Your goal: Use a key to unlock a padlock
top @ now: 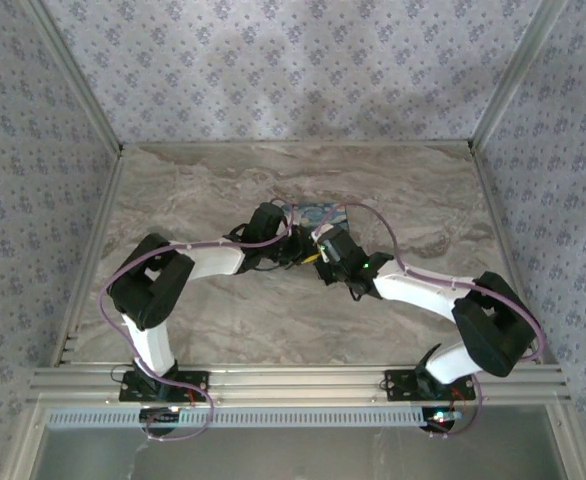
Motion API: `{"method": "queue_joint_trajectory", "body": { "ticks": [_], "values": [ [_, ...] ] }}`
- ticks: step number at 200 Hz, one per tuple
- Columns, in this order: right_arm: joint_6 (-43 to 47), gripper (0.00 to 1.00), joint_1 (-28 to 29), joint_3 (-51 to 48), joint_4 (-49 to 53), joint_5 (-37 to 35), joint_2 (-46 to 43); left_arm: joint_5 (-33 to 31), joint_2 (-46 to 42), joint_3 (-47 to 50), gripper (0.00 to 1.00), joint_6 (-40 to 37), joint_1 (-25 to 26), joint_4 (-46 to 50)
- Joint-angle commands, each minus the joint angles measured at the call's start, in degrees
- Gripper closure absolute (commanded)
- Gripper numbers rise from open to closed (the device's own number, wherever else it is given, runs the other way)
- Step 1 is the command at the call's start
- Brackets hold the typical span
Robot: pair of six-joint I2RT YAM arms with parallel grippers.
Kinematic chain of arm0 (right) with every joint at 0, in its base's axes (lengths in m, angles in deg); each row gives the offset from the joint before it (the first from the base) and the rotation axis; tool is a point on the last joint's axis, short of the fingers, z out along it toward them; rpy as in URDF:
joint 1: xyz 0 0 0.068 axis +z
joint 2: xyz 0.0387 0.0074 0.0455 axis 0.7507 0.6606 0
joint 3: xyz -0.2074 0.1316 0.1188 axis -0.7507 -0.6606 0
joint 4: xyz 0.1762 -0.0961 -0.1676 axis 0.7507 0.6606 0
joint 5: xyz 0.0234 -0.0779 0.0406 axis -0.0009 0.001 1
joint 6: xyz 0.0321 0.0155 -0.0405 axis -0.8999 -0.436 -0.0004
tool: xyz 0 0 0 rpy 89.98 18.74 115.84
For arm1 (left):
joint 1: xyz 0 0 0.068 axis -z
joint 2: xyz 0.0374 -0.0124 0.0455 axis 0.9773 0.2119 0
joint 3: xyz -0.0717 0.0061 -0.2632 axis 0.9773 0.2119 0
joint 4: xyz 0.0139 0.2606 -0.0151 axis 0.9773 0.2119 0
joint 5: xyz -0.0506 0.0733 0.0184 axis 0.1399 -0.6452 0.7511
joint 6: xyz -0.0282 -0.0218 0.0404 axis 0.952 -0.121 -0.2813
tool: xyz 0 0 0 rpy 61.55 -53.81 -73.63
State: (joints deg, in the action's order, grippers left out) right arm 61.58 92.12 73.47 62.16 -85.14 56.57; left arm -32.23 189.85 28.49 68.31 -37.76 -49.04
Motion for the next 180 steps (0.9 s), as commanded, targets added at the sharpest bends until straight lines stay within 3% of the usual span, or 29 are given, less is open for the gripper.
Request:
{"method": "queue_joint_trajectory", "body": {
  "ticks": [1,105,180],
  "values": [
    [-1.0,0.66,-0.29,-0.84,0.91,0.35,-2.35,1.21,-2.14,-1.0,1.0,-0.78,-0.11,-1.38],
    [-5.26,0.63,-2.49,-6.84,2.3,1.64,-10.83,-4.07,-0.78,2.44,0.94,-3.74,0.93,2.56],
    [-5.98,0.64,-2.3,-7.21,0.21,4.28,-7.73,-5.27,-0.97,2.17,0.74,-5.44,1.25,6.46]
  ]
}}
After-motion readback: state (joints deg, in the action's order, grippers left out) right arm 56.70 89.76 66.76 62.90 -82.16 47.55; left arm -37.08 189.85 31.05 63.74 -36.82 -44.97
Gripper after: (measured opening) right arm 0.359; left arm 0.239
